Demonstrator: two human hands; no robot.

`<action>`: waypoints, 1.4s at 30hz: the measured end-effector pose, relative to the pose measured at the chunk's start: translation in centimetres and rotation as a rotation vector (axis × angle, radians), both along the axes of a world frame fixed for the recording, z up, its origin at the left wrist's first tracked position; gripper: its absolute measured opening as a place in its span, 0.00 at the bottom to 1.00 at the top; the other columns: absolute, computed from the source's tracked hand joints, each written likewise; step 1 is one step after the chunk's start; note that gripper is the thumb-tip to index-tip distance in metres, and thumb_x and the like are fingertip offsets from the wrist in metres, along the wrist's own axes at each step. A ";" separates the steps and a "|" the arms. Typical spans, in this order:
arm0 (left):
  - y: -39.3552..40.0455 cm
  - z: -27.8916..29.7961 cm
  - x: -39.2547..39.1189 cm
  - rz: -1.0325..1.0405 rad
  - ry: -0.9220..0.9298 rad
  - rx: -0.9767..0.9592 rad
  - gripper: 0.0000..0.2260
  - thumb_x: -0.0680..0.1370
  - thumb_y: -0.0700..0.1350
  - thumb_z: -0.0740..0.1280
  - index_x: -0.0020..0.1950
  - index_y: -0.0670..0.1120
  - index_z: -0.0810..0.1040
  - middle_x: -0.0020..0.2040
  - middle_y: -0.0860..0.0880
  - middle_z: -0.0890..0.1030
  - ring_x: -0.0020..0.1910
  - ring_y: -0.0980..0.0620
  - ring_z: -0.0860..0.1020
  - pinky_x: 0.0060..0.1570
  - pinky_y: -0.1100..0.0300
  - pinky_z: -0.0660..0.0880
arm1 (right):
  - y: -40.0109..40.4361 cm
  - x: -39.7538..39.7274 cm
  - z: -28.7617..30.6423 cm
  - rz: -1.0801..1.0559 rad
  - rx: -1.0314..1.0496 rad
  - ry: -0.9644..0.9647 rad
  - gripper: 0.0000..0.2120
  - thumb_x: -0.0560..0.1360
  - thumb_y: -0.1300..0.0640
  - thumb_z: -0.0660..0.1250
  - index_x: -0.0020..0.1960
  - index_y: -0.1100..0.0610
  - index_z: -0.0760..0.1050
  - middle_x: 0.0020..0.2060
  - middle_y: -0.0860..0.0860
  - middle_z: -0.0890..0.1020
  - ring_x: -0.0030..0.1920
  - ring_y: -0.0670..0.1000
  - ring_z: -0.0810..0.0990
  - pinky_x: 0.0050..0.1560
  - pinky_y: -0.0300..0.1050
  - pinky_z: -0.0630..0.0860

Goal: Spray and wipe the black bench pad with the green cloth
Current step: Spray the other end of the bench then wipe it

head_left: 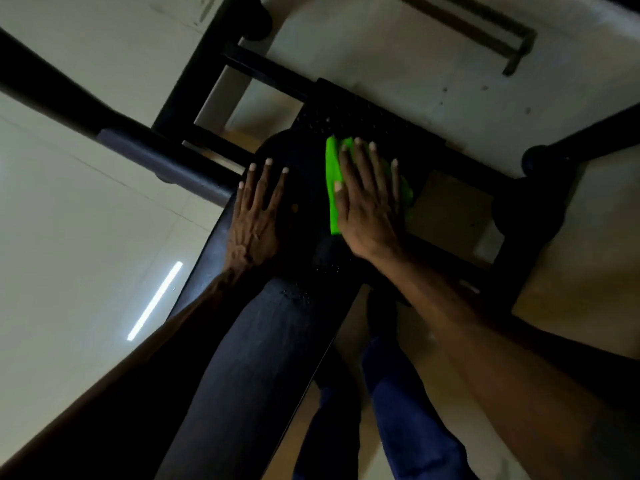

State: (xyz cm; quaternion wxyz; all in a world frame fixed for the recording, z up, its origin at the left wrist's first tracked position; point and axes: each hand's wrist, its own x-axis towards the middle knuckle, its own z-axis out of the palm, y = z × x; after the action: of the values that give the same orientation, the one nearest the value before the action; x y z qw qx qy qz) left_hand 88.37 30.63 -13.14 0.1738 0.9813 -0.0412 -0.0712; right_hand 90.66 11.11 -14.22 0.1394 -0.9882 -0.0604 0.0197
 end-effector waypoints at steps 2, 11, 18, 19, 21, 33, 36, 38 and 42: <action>0.0 0.3 -0.1 -0.012 0.000 0.013 0.26 0.85 0.53 0.56 0.82 0.47 0.56 0.83 0.43 0.53 0.82 0.43 0.47 0.78 0.50 0.41 | -0.8 -3.9 0.5 0.039 -0.022 -0.017 0.27 0.88 0.48 0.46 0.86 0.51 0.51 0.86 0.51 0.52 0.86 0.55 0.48 0.83 0.64 0.49; -0.1 0.2 -1.5 -0.066 -0.006 0.035 0.27 0.86 0.52 0.56 0.83 0.47 0.54 0.83 0.44 0.51 0.82 0.44 0.45 0.79 0.51 0.40 | -0.7 0.9 -2.0 -0.166 0.198 -0.101 0.25 0.86 0.50 0.52 0.80 0.58 0.68 0.80 0.59 0.69 0.82 0.63 0.63 0.78 0.66 0.64; 1.5 0.9 -2.9 -0.066 -0.015 0.048 0.27 0.85 0.55 0.52 0.82 0.46 0.56 0.83 0.43 0.53 0.82 0.44 0.47 0.81 0.46 0.47 | 0.1 -7.5 0.1 0.019 0.039 -0.035 0.27 0.88 0.48 0.51 0.86 0.51 0.54 0.86 0.50 0.54 0.86 0.55 0.50 0.83 0.66 0.50; 1.9 1.0 -3.1 -0.063 -0.020 0.043 0.27 0.84 0.55 0.51 0.82 0.46 0.56 0.83 0.43 0.54 0.82 0.43 0.47 0.81 0.46 0.48 | -0.3 -9.4 0.3 0.089 0.043 -0.007 0.27 0.88 0.48 0.52 0.86 0.50 0.53 0.86 0.49 0.53 0.86 0.54 0.50 0.82 0.66 0.50; 2.7 1.2 -3.6 -0.055 -0.024 0.031 0.28 0.84 0.56 0.50 0.82 0.45 0.56 0.83 0.43 0.54 0.82 0.42 0.48 0.80 0.44 0.50 | -2.0 -10.1 0.4 0.211 0.023 0.020 0.28 0.87 0.45 0.53 0.85 0.46 0.53 0.86 0.47 0.53 0.85 0.52 0.52 0.82 0.65 0.51; 2.2 -0.1 -7.4 0.046 -0.032 -0.060 0.26 0.85 0.53 0.57 0.81 0.45 0.59 0.82 0.42 0.56 0.82 0.42 0.51 0.80 0.44 0.49 | 0.8 -2.8 0.4 0.102 -0.057 -0.050 0.30 0.84 0.39 0.54 0.84 0.45 0.57 0.85 0.52 0.56 0.85 0.57 0.53 0.83 0.64 0.52; 2.0 0.2 -7.0 0.024 -0.049 -0.055 0.27 0.84 0.54 0.54 0.81 0.45 0.60 0.82 0.41 0.58 0.82 0.41 0.52 0.79 0.41 0.52 | 0.3 -6.6 0.8 0.208 -0.059 -0.022 0.30 0.85 0.40 0.54 0.85 0.45 0.54 0.86 0.52 0.53 0.86 0.56 0.49 0.82 0.64 0.52; 2.0 0.2 -6.6 0.027 -0.055 -0.049 0.27 0.84 0.55 0.53 0.81 0.45 0.61 0.81 0.41 0.59 0.81 0.41 0.53 0.79 0.40 0.54 | -0.5 -8.2 0.9 0.256 -0.067 -0.013 0.31 0.85 0.38 0.54 0.85 0.44 0.55 0.86 0.51 0.53 0.86 0.56 0.49 0.82 0.63 0.52; 2.0 0.1 -6.2 0.007 -0.073 -0.048 0.27 0.83 0.55 0.53 0.80 0.43 0.62 0.81 0.40 0.60 0.81 0.40 0.54 0.79 0.41 0.54 | -2.2 -5.5 0.6 0.239 -0.065 -0.031 0.33 0.81 0.32 0.56 0.83 0.42 0.60 0.85 0.55 0.55 0.85 0.59 0.52 0.83 0.62 0.53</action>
State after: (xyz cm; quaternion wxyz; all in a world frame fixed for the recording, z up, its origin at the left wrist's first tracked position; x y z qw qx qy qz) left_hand 82.16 32.60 -13.02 0.1958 0.9790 -0.0459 -0.0339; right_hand 85.18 8.95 -13.62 0.1029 -0.9782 -0.1790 0.0229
